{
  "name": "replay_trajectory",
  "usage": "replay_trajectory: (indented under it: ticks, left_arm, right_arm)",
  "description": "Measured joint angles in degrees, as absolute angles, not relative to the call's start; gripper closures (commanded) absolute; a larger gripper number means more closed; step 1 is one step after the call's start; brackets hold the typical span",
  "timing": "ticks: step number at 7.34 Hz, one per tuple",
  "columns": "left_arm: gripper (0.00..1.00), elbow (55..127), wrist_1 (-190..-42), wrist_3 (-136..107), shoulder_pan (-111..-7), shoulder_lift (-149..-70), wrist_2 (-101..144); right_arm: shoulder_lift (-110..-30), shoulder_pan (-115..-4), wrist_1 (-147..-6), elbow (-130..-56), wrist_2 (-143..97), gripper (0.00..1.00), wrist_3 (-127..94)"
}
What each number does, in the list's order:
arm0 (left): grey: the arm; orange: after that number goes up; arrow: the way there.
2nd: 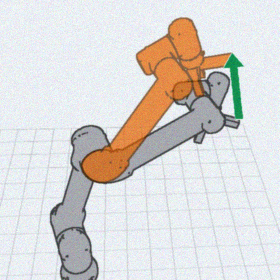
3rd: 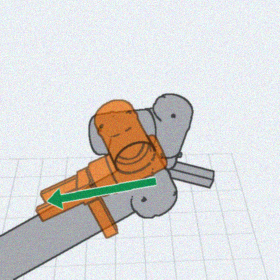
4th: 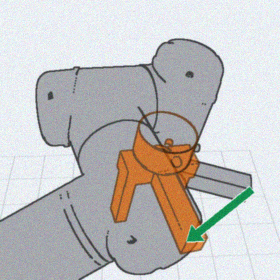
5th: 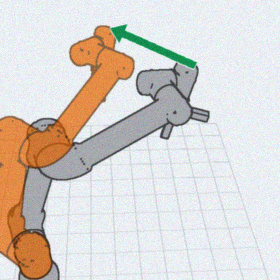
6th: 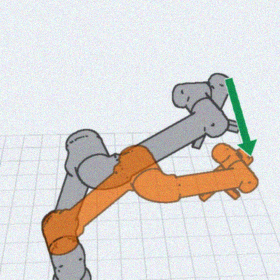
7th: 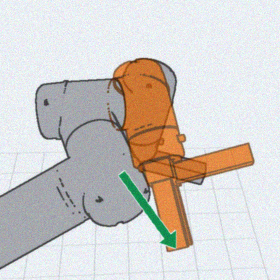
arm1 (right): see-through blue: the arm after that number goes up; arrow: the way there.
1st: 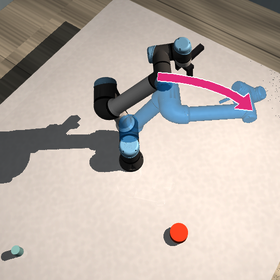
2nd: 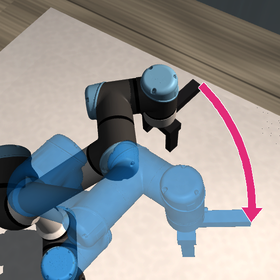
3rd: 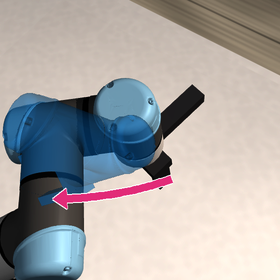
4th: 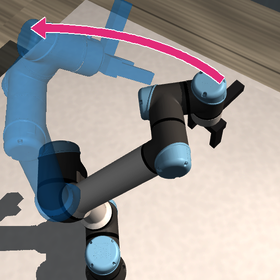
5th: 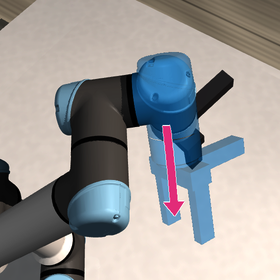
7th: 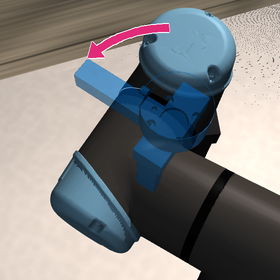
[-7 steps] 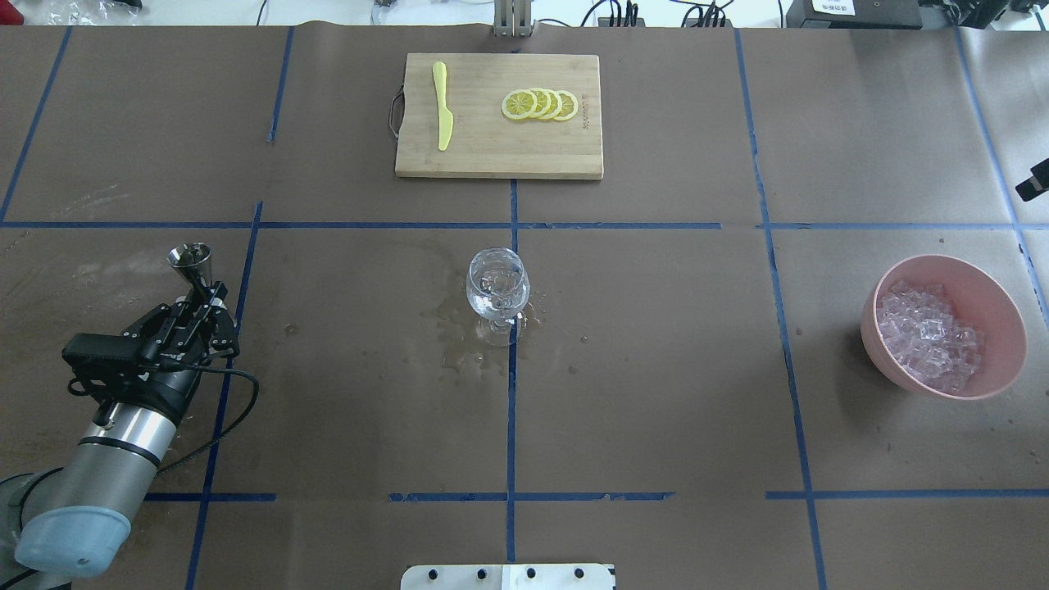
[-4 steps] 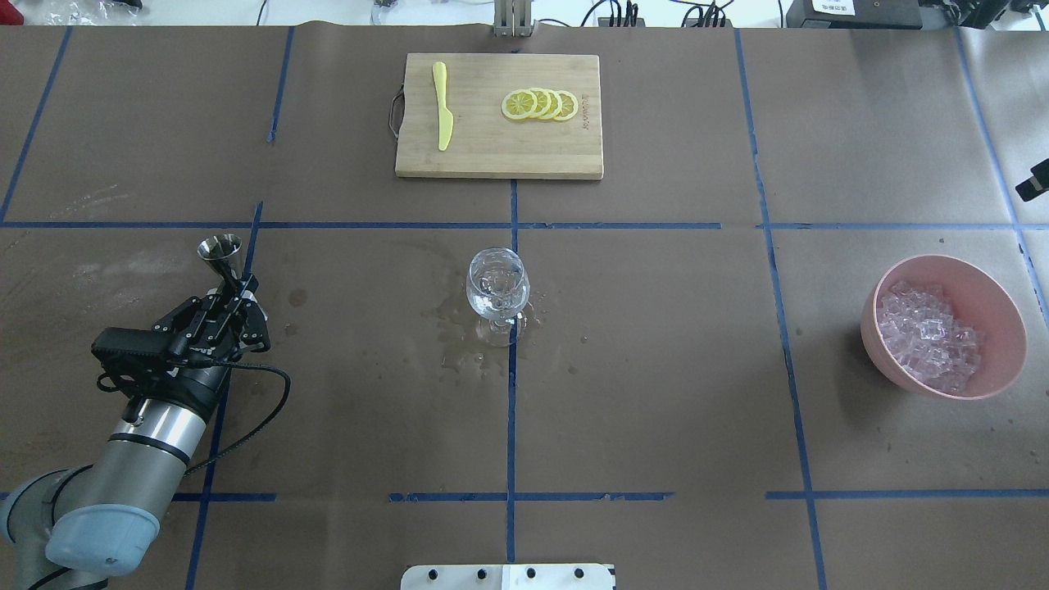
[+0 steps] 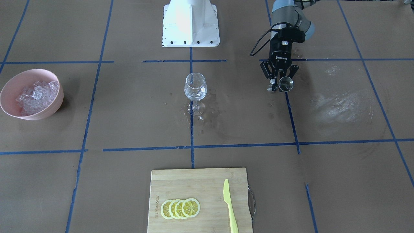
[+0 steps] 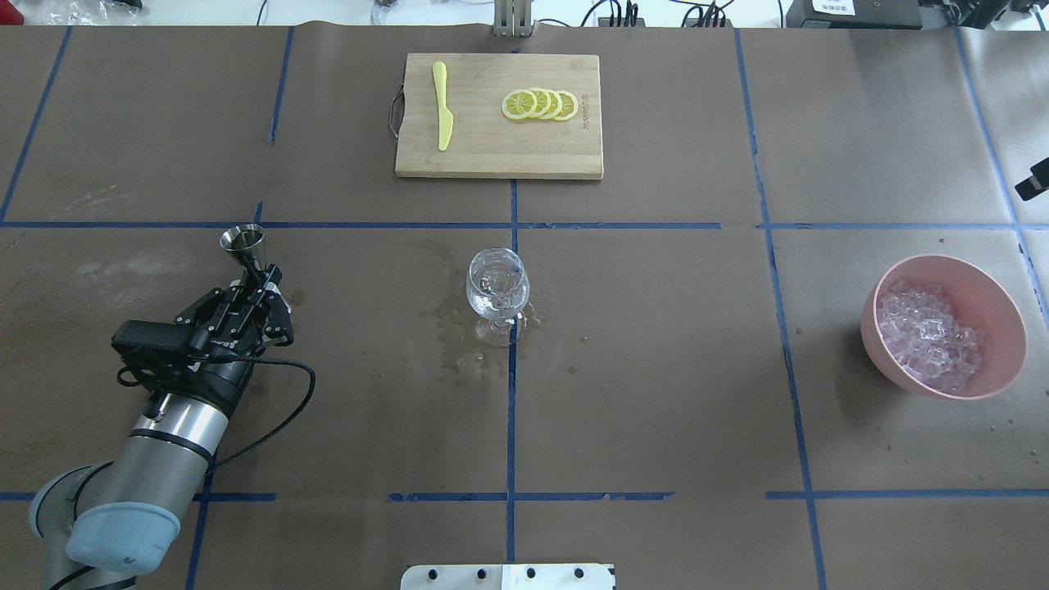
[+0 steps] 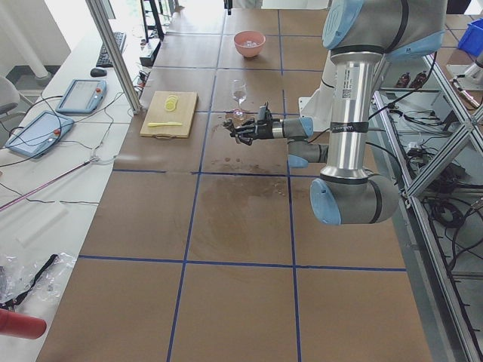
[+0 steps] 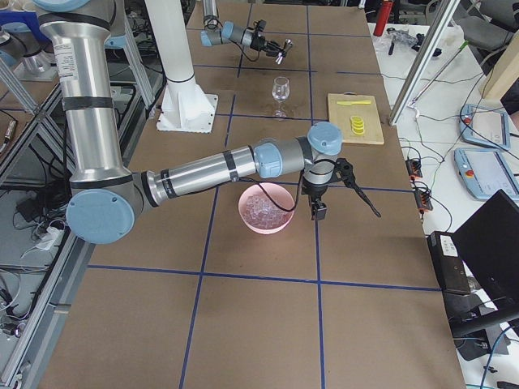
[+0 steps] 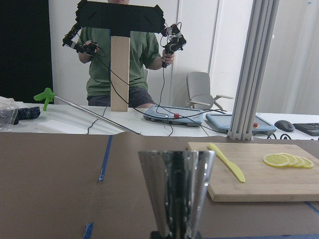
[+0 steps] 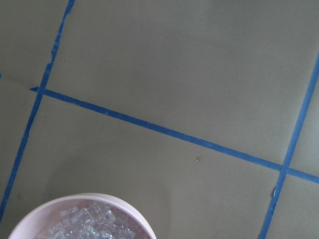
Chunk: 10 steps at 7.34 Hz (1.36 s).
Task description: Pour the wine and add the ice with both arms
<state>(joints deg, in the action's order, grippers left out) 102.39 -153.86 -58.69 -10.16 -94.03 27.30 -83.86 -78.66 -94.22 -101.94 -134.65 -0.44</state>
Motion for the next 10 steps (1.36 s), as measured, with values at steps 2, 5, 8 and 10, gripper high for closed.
replay_trajectory:
  ticks: [2,5,8,10]
  left_arm:
    - [1.00,104.96,-154.87,-53.65,-10.16,-94.65,27.39]
    - [1.00,106.42,-160.74,-40.94,-10.01,-98.22,27.33]
    - [1.00,106.52,-160.73,-28.54,-9.42,-102.93,28.09]
    - [1.00,106.45,-159.71,-20.97,-9.19,-103.73,30.63]
  right_arm:
    - [-83.85,-78.66,-94.22,-101.88,-134.65,0.00,-0.44]
    - [-83.85,-78.66,-94.22,-101.83,-134.65,0.00,-0.44]
    - [-83.85,-78.66,-94.22,-101.89,-134.65,0.00,-0.44]
    - [-83.85,-78.66,-94.22,-101.94,-134.65,0.00,-0.42]
